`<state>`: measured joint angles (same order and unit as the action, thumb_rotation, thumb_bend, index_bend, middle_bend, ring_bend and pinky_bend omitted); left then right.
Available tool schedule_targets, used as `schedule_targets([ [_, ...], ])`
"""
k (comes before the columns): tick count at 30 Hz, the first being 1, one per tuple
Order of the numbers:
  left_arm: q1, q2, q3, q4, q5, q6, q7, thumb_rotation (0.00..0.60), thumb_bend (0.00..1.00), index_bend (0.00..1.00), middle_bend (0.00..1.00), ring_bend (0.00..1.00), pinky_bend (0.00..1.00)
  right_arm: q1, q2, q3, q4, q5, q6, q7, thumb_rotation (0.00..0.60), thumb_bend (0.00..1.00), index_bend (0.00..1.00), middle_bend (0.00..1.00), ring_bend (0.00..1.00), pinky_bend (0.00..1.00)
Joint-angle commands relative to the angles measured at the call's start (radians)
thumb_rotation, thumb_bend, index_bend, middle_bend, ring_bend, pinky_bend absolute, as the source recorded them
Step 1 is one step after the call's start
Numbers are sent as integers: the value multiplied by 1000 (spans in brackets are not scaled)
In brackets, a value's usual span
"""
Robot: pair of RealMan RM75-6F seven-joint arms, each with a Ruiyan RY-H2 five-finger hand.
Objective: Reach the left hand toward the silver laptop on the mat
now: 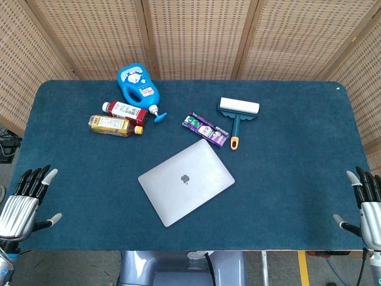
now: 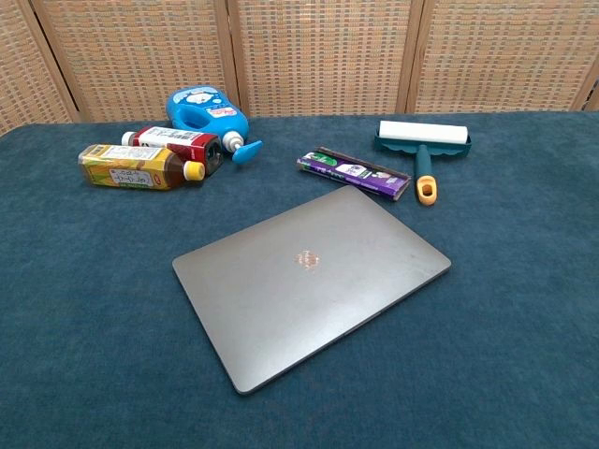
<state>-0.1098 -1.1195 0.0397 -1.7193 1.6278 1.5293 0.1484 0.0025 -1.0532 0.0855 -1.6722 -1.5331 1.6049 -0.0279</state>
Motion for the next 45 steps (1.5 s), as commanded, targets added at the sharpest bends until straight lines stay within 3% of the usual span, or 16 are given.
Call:
schedule_targets([
  [1, 1, -1, -1, 3, 2, -1, 0, 600, 0, 0, 0, 0, 0, -1, 0, 0, 0, 1, 0, 0, 600, 0, 57, 0, 0, 0],
  [9, -21, -14, -11, 1, 0, -41, 11, 600, 0, 0, 11, 0, 0, 3, -2, 0, 2, 8, -13, 1, 600, 0, 57, 0, 0, 0],
  [10, -41, -30, -31, -4, -11, -62, 21, 600, 0, 0, 114, 49, 0, 5, -1, -1, 0, 10, -18, 3, 600, 0, 57, 0, 0, 0],
  [11, -59, -44, -42, -9, -26, -91, 29, 600, 0, 0, 304, 218, 51, 5, -1, 0, -1, 11, -20, 3, 600, 0, 57, 0, 0, 0],
  [12, -76, -52, -48, -14, -38, -120, 34, 600, 6, 0, 511, 432, 186, 6, -1, 0, -2, 13, -20, 1, 600, 0, 57, 0, 0, 0],
  [13, -97, -61, -55, -20, -47, -156, 39, 600, 29, 0, 640, 588, 304, 6, -1, 2, -2, 15, -21, 0, 600, 0, 57, 0, 0, 0],
  [14, -121, -73, -64, -21, -56, -192, 52, 600, 97, 0, 731, 746, 516, 7, 0, 4, -3, 18, -21, -1, 600, 0, 57, 0, 0, 0],
  [15, -138, -83, -72, -21, -65, -215, 66, 600, 214, 0, 790, 820, 676, 8, -1, 5, -3, 21, -23, -1, 600, 0, 57, 0, 0, 0],
  [16, -162, -100, -85, -20, -83, -251, 94, 600, 320, 0, 826, 857, 751, 9, -1, 7, -4, 25, -24, -2, 600, 0, 57, 0, 0, 0],
  [18, -237, -162, -122, -20, -146, -359, 186, 600, 643, 0, 900, 934, 912, 11, -3, 13, -2, 42, -33, -12, 600, 0, 57, 0, 0, 0],
  [20, -311, -201, -148, -38, -227, -491, 190, 600, 829, 0, 930, 971, 984, 14, -7, 17, 0, 59, -42, -23, 600, 0, 57, 0, 0, 0],
  [23, -391, -238, -184, -48, -324, -598, 238, 600, 931, 0, 950, 996, 1000, 18, -13, 23, 8, 83, -55, -35, 600, 0, 57, 0, 0, 0],
  [30, -553, -312, -222, -67, -569, -749, 360, 600, 959, 0, 953, 1000, 1000, 28, -22, 35, 25, 125, -83, -49, 600, 0, 57, 0, 0, 0],
  [36, -720, -359, -225, -61, -863, -849, 424, 600, 972, 0, 955, 1000, 1000, 31, -28, 38, 32, 141, -92, -59, 600, 0, 57, 0, 0, 0],
  [45, -899, -415, -197, -21, -1108, -821, 472, 600, 981, 0, 957, 1000, 1000, 34, -32, 40, 36, 155, -100, -71, 600, 0, 57, 0, 0, 0],
])
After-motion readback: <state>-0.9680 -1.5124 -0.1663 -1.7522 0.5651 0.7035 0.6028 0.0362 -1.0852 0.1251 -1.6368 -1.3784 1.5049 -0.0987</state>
